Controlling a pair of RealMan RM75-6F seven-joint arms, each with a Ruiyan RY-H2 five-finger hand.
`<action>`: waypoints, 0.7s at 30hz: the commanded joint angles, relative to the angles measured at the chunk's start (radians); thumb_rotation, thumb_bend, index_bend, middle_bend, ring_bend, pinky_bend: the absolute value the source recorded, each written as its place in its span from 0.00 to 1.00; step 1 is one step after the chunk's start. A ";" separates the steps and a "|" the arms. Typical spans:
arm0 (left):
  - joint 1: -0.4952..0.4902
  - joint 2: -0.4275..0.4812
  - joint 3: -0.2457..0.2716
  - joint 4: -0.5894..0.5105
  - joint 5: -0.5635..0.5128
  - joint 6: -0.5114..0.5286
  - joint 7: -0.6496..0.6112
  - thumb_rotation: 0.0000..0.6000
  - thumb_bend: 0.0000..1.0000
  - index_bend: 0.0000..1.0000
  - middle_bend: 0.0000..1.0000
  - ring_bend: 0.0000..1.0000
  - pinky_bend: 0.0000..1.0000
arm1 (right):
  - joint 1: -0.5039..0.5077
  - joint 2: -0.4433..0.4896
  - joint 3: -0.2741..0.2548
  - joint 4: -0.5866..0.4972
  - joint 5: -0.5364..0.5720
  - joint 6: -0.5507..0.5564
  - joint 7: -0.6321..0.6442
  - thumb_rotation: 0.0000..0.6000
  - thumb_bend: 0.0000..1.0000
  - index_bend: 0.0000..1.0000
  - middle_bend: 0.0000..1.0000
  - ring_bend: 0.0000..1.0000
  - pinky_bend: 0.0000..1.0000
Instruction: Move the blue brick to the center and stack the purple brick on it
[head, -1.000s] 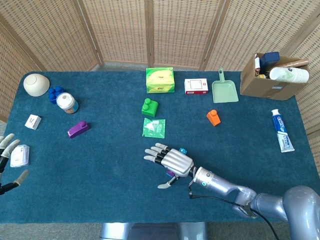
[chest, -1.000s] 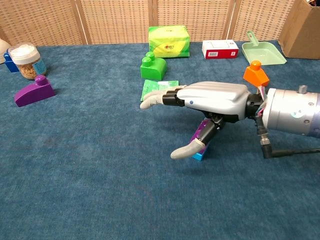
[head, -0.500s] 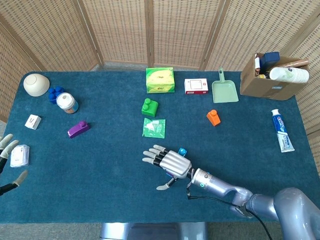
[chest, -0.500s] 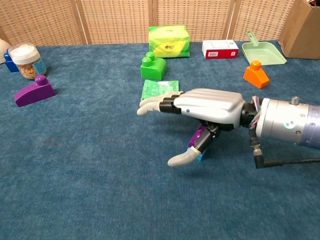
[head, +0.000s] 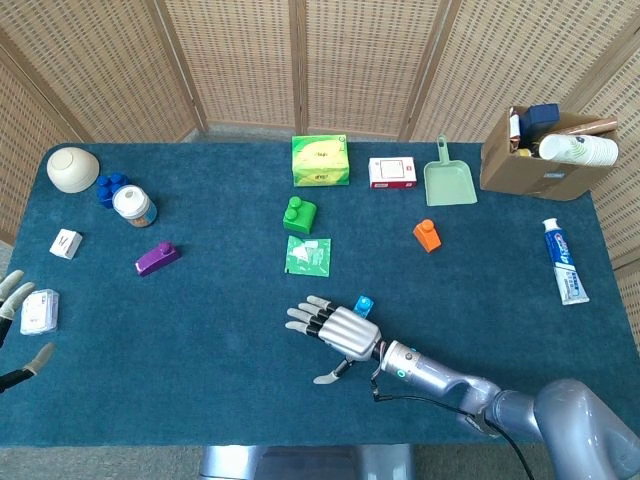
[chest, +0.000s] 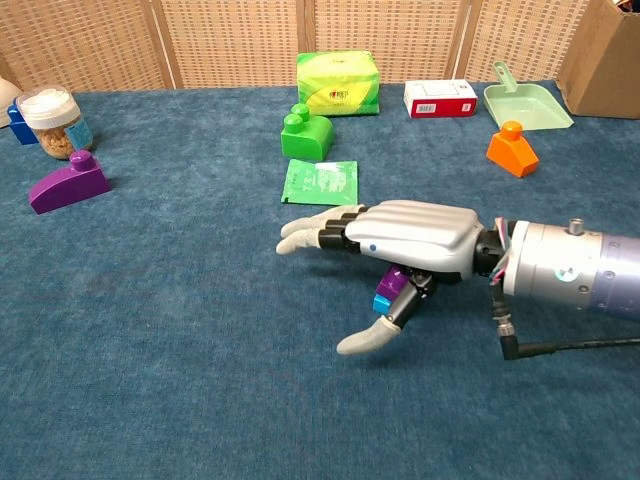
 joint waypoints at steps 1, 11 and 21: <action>0.001 0.000 0.000 0.000 -0.001 0.000 0.000 0.96 0.32 0.09 0.00 0.00 0.00 | 0.004 -0.006 0.002 0.007 0.002 -0.001 0.007 0.39 0.00 0.08 0.01 0.00 0.00; -0.002 0.003 -0.002 -0.007 0.000 -0.007 0.005 0.93 0.32 0.09 0.00 0.00 0.00 | 0.022 -0.028 0.012 0.022 0.016 -0.015 0.049 0.39 0.00 0.08 0.01 0.00 0.00; -0.002 0.005 -0.002 -0.011 0.000 -0.011 0.007 0.93 0.32 0.09 0.00 0.00 0.00 | 0.023 -0.042 0.014 0.035 0.025 -0.011 0.068 0.39 0.00 0.08 0.01 0.00 0.00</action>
